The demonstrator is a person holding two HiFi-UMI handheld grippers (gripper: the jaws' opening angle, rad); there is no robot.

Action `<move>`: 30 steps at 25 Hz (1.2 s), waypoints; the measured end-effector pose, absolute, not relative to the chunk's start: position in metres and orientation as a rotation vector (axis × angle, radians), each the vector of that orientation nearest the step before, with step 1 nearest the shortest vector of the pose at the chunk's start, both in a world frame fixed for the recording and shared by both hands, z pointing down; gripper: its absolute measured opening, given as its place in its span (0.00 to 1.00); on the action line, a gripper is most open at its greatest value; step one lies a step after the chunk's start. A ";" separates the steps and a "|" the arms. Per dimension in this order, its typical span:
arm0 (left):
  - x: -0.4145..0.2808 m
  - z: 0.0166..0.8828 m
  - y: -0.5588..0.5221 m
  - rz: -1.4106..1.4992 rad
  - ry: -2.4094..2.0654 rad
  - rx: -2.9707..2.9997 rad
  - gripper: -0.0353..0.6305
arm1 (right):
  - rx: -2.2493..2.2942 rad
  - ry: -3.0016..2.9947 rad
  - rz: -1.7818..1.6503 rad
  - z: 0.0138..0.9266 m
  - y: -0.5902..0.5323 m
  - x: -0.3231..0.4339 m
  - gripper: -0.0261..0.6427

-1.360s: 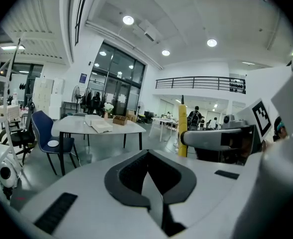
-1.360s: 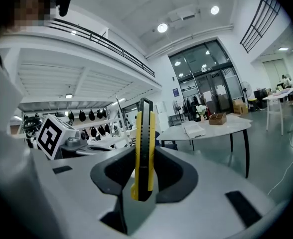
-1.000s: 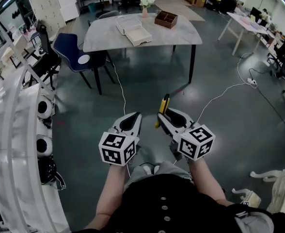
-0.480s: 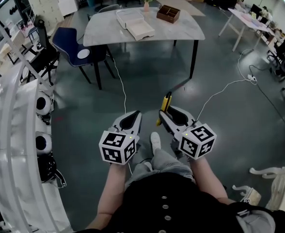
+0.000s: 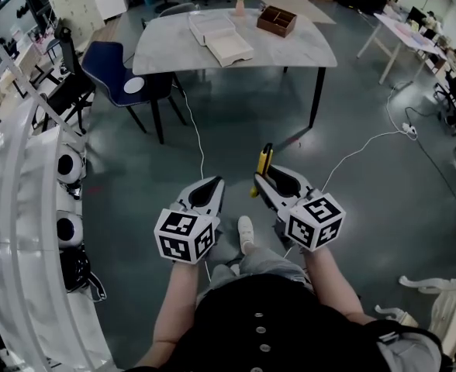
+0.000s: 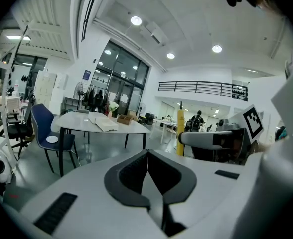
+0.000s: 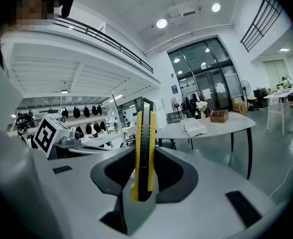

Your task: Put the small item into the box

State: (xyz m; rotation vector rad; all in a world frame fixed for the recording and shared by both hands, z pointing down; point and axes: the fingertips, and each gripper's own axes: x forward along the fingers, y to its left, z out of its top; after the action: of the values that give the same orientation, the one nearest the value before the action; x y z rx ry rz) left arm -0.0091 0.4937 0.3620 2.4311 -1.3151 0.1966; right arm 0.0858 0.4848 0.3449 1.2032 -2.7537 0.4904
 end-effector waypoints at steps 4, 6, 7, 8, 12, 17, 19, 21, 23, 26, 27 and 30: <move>-0.007 0.368 0.454 0.202 -1.300 2.437 0.08 | 1.201 -2.768 0.492 0.348 0.441 0.087 0.22; -0.003 0.366 0.429 0.210 -1.300 2.444 0.08 | 1.195 -2.775 0.493 0.347 0.416 0.090 0.22; -0.002 0.365 0.416 0.214 -1.306 2.444 0.08 | 1.189 -2.778 0.492 0.346 0.404 0.092 0.22; -0.002 0.364 0.403 0.219 -1.315 2.442 0.08 | 1.184 -2.782 0.494 0.346 0.391 0.093 0.22; -0.001 0.358 0.352 0.225 -1.355 2.436 0.08 | 1.176 -2.806 0.494 0.340 0.340 0.099 0.22; 0.007 0.345 0.290 0.208 -1.391 2.449 0.08 | 1.174 -2.838 0.471 0.330 0.279 0.110 0.22; 0.012 0.339 0.270 0.206 -1.401 2.461 0.08 | 1.164 -2.849 0.467 0.328 0.261 0.114 0.22; 0.016 0.338 0.254 0.205 -1.408 2.466 0.08 | 1.152 -2.854 0.467 0.328 0.245 0.117 0.22; 0.016 0.341 0.242 0.210 -1.413 2.450 0.08 | 1.137 -2.855 0.477 0.330 0.232 0.118 0.22; 0.014 0.352 0.231 0.214 -1.415 2.413 0.08 | 1.131 -2.850 0.497 0.335 0.219 0.121 0.22; 0.013 0.355 0.229 0.217 -1.416 2.404 0.08 | 1.138 -2.847 0.505 0.338 0.215 0.123 0.22; 0.011 0.361 0.222 0.224 -1.420 2.386 0.08 | 1.170 -2.829 0.529 0.345 0.205 0.134 0.22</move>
State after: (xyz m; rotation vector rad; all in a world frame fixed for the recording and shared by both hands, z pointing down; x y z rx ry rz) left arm 0.0112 0.2222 0.3608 2.3859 -1.4201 0.2239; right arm 0.1337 0.2050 0.3446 1.1696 -2.8290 0.5292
